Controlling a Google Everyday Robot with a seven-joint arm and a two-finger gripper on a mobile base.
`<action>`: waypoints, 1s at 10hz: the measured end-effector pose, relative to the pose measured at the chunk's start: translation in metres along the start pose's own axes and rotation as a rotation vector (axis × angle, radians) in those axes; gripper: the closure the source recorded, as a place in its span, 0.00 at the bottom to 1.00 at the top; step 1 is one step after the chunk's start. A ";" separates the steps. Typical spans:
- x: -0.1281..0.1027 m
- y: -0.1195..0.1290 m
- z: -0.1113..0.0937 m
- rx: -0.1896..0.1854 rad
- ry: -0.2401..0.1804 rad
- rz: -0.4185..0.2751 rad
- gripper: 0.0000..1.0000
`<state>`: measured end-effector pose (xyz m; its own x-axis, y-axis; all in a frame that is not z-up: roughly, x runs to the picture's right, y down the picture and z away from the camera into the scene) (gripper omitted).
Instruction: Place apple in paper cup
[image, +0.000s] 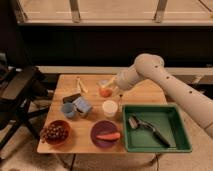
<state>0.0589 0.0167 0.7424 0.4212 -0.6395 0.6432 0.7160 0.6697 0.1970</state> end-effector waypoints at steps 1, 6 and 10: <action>-0.005 0.010 -0.001 -0.019 0.007 0.027 1.00; -0.010 0.039 0.000 -0.067 0.027 0.118 0.81; -0.005 0.045 0.013 -0.051 0.004 0.149 0.38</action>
<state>0.0819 0.0554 0.7577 0.5270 -0.5361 0.6594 0.6730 0.7371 0.0615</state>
